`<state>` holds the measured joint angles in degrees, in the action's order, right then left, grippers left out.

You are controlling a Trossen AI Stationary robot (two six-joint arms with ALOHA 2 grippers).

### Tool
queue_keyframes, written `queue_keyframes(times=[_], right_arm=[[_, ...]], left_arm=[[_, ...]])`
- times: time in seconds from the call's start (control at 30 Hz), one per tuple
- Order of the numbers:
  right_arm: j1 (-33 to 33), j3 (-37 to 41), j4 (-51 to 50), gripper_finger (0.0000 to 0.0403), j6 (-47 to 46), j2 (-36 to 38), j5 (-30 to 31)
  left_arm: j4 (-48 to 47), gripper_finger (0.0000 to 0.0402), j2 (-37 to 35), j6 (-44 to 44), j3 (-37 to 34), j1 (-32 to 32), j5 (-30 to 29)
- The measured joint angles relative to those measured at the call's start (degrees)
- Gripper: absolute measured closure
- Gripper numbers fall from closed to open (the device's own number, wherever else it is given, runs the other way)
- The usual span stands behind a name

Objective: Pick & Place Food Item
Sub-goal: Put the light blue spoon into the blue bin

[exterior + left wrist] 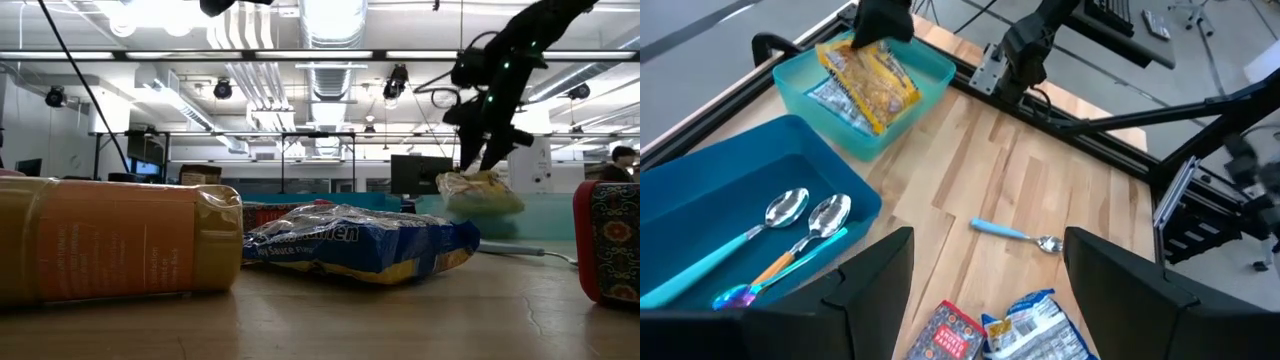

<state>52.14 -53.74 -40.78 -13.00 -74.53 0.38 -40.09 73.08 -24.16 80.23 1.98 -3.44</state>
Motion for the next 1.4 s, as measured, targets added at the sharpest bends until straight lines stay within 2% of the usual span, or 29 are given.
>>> queue_keyframes(times=[0.1, 0.23, 0.4, 0.5, 0.67, 0.77, 0.97, 1.17, 1.27, 1.4], right_arm=[[0.00, -1.77, -1.87, 0.0154, -0.78, 2.68, 2.88], [0.04, -3.53, -4.12, 0.0154, -0.64, 6.21, 3.01], [-1.11, -3.88, -6.72, 0.0154, 1.34, 10.92, -3.95], [-3.93, -3.80, -9.96, 0.0154, 3.77, 13.78, -5.44], [-12.08, -3.79, -16.43, 0.0154, 3.99, 18.32, -5.40], [-18.53, -3.78, -19.46, 0.0154, -1.49, 20.71, -4.59], [-34.96, -3.76, -25.08, 0.0154, -18.27, 24.03, 3.63], [-54.96, -3.71, -26.49, 0.0154, -35.80, 22.46, 12.06], [-62.36, -3.71, -26.34, 0.0154, -44.70, 19.08, 14.62], [-67.98, -3.79, -25.81, 0.0154, -54.53, 12.37, 16.11]], left_arm=[[-0.73, 0.0138, 0.00, -0.68, 0.00, 0.00, 0.01], [-0.72, 0.0138, 0.00, -0.90, 0.00, 0.00, 0.00], [-0.68, 0.0138, 0.15, -0.88, 0.00, 0.00, 0.00], [-0.66, 0.0138, 0.26, -0.87, 0.00, 0.00, -0.49], [2.55, 0.0138, 0.36, -0.84, -2.18, 0.04, -5.99], [10.53, 0.0138, 0.15, -3.12, -6.94, 0.26, -6.88], [27.47, 0.0138, 0.26, -13.41, -15.15, 0.24, -0.76], [27.86, 0.0138, 0.20, -19.62, -16.50, 0.26, 0.08], [26.97, 0.0138, 0.13, -17.77, -15.86, 0.26, 1.64], [25.71, 0.0138, -0.05, -11.70, -13.91, 0.72, 3.18]])
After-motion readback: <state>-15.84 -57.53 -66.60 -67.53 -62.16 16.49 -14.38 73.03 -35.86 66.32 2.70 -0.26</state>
